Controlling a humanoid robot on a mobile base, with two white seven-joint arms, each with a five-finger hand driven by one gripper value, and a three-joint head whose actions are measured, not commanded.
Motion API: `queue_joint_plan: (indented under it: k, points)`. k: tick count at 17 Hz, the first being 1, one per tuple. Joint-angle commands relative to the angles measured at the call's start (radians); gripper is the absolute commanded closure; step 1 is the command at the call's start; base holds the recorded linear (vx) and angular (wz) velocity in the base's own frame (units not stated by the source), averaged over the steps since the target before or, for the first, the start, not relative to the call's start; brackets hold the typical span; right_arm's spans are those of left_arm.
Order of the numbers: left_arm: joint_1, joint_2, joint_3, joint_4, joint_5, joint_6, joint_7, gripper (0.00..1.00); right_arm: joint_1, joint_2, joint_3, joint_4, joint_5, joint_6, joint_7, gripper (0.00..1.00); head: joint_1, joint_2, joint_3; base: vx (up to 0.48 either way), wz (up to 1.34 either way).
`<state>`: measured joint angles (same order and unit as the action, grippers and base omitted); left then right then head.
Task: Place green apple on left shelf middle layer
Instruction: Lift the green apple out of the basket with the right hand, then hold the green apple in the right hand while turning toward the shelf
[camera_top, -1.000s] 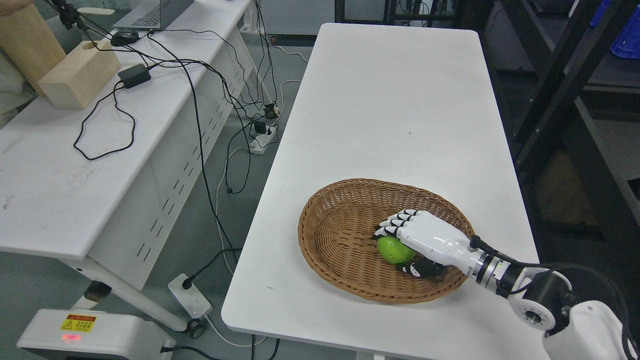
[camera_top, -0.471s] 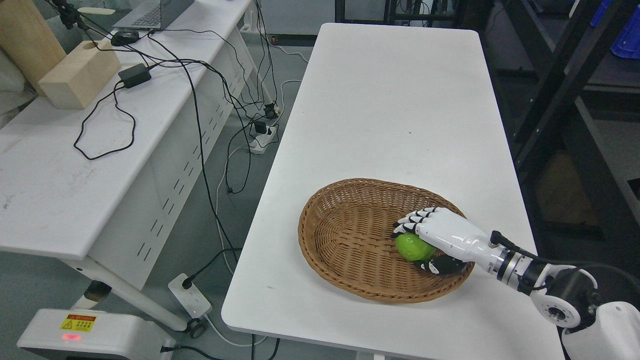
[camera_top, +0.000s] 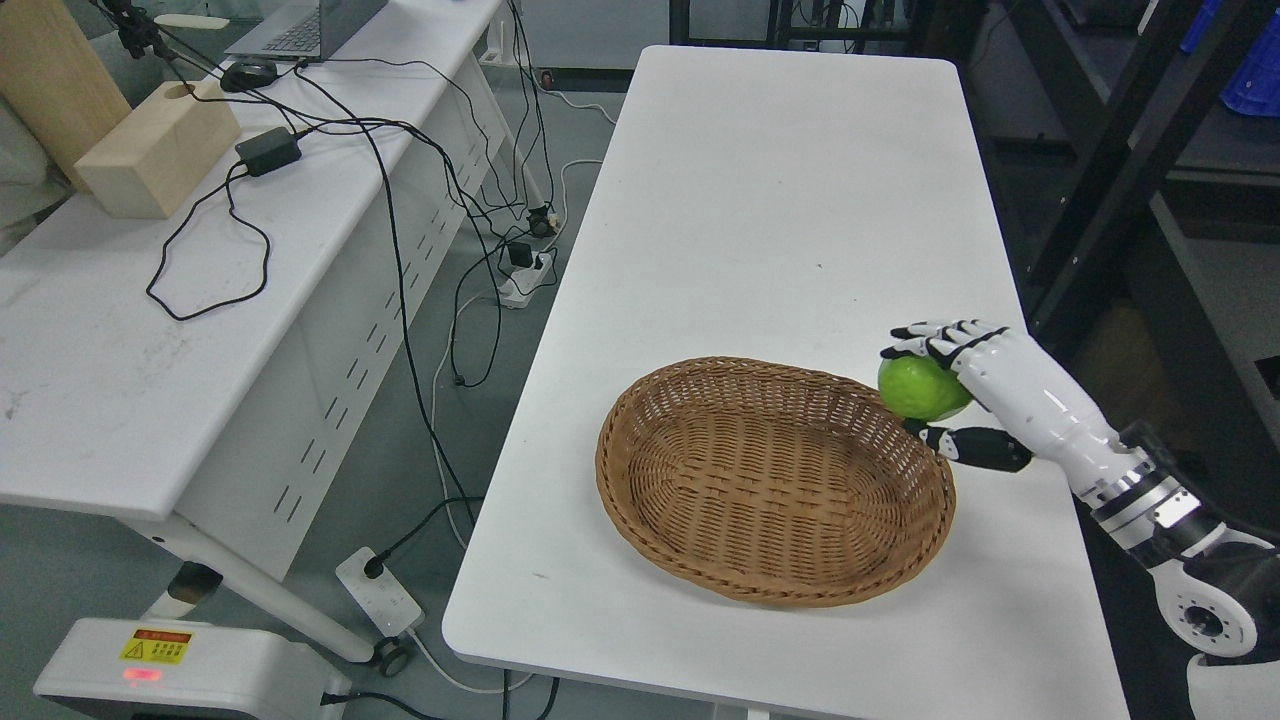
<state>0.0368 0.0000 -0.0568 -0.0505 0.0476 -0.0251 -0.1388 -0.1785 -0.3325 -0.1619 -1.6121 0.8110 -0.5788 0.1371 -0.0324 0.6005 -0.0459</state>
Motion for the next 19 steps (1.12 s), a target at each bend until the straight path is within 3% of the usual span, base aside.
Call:
queue_joint_plan:
  k: [1, 5, 11, 19]
  points:
    - [0.0, 0.017, 0.0, 0.0, 0.0, 0.0, -0.001, 0.0, 0.053, 0.164, -0.3, -0.02, -0.004, 0.135, -0.178, 1.0, 0.0, 0.0, 0.0, 0.0, 0.0]
    - [0.0, 0.017, 0.0, 0.0, 0.0, 0.001, 0.001, 0.0, 0.119, 0.233, -0.226, -0.02, 0.046, 0.325, -0.283, 1.0, 0.0, 0.0, 0.0, 0.0, 0.0]
    - [0.0, 0.017, 0.0, 0.0, 0.0, 0.001, -0.001, 0.0, 0.18, 0.302, -0.199, -0.019, 0.048, 0.336, -0.314, 1.0, 0.0, 0.0, 0.0, 0.0, 0.0]
    - [0.0, 0.017, 0.0, 0.0, 0.0, 0.001, -0.001, 0.0, 0.203, 0.315, -0.171, -0.014, 0.048, 0.384, -0.346, 1.0, 0.0, 0.0, 0.0, -0.113, -0.01]
